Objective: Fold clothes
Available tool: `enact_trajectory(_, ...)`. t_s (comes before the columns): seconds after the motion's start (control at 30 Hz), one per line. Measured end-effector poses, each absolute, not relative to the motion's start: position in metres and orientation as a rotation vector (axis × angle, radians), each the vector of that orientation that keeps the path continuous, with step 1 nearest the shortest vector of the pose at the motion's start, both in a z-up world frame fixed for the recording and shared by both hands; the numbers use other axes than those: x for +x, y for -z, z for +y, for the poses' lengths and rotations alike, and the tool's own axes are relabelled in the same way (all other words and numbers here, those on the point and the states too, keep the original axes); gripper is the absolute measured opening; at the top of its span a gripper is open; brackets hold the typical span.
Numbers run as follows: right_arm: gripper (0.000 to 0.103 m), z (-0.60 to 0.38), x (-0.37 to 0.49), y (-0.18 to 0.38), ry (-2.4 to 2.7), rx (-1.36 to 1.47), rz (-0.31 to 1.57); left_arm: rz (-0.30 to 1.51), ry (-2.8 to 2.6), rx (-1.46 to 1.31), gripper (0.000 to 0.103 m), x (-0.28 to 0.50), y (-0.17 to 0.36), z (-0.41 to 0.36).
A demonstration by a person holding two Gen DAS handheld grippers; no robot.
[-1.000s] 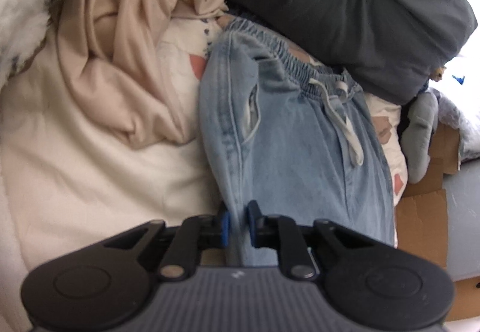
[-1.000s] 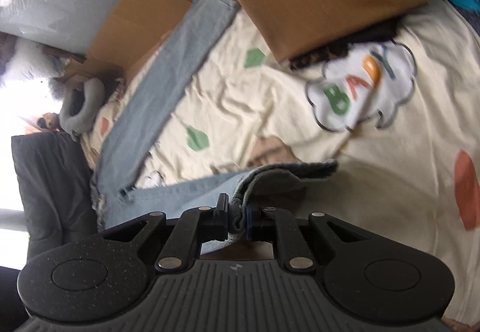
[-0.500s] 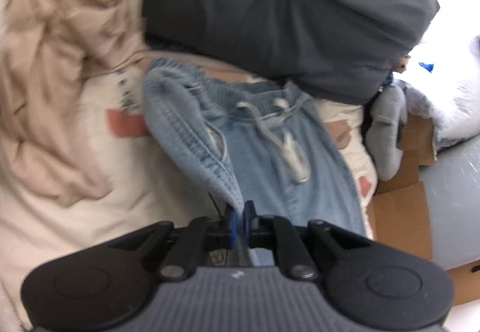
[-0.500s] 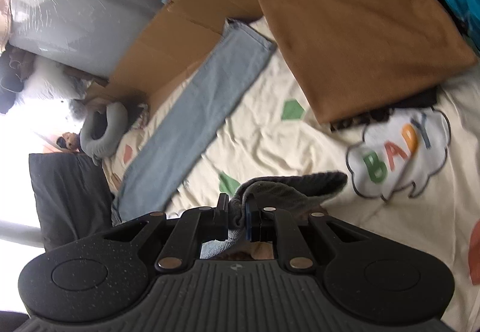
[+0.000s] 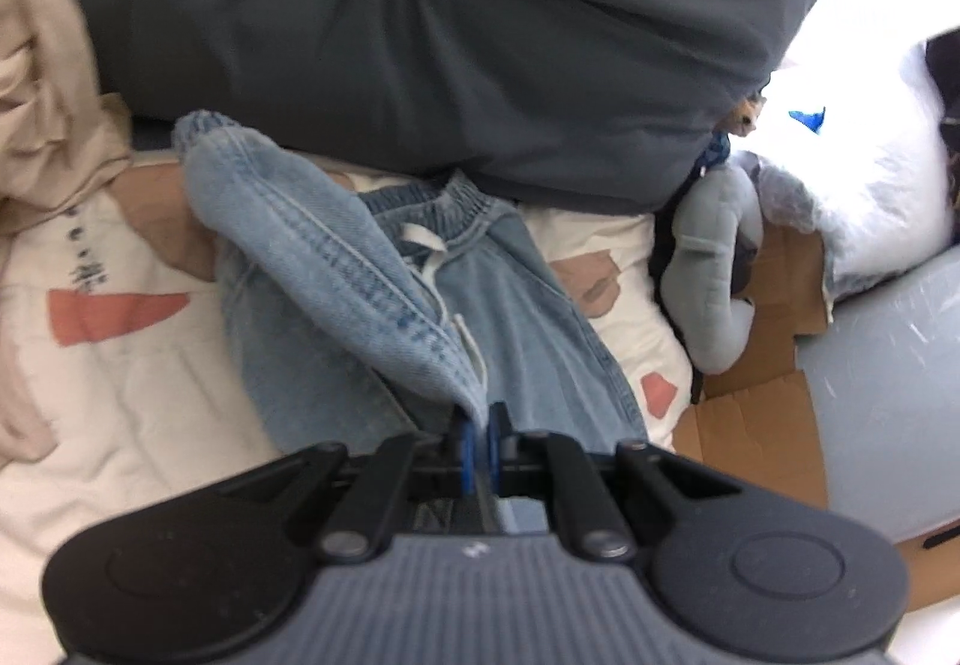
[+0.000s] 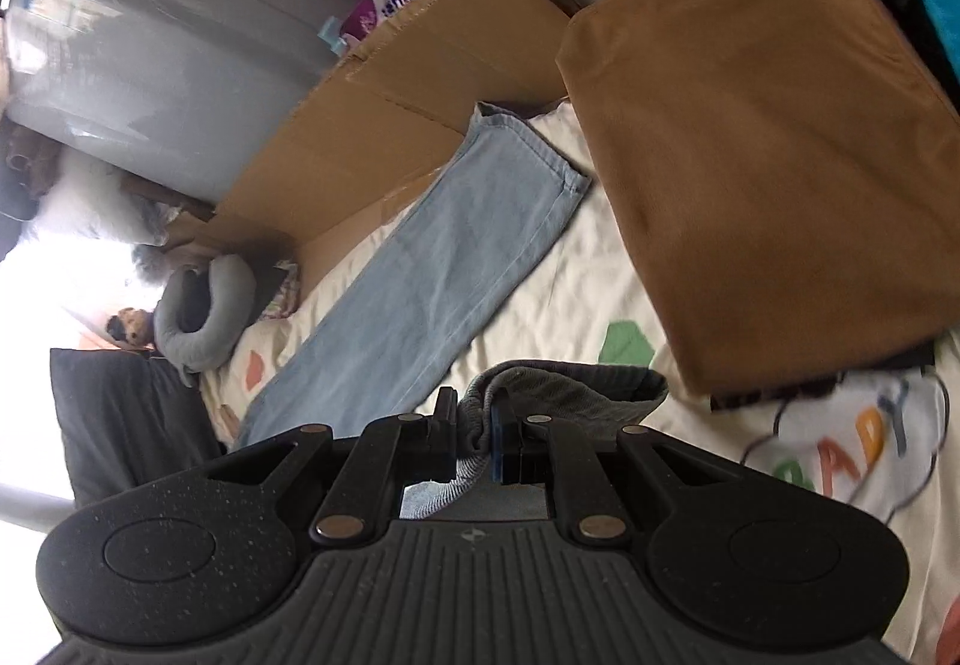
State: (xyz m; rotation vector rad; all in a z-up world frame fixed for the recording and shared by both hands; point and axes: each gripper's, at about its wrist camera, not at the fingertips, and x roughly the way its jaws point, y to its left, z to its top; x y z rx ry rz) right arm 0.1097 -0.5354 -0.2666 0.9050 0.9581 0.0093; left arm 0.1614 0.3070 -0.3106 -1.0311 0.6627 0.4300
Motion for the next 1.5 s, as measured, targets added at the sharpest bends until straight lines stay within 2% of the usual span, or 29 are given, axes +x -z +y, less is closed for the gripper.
enact_trajectory(0.27,0.009,-0.541,0.167,0.294,0.076,0.899,0.993,0.676,-0.436,-1.026,0.005,0.215,0.304,0.294)
enact_trajectory(0.43,0.009,-0.539,0.202,0.294,0.067,0.888,0.957,0.696,-0.455,-1.015,0.005,0.248,0.303,0.295)
enact_trajectory(0.7,0.009,-0.549,0.254,0.323,0.081,0.919,0.932,0.744,-0.475,-0.998,0.005,0.290,0.314,0.294)
enact_trajectory(1.5,0.009,-0.549,0.369,0.387,0.232,0.954,0.902,0.749,-0.499,-1.045,0.005,0.356,0.349,0.292)
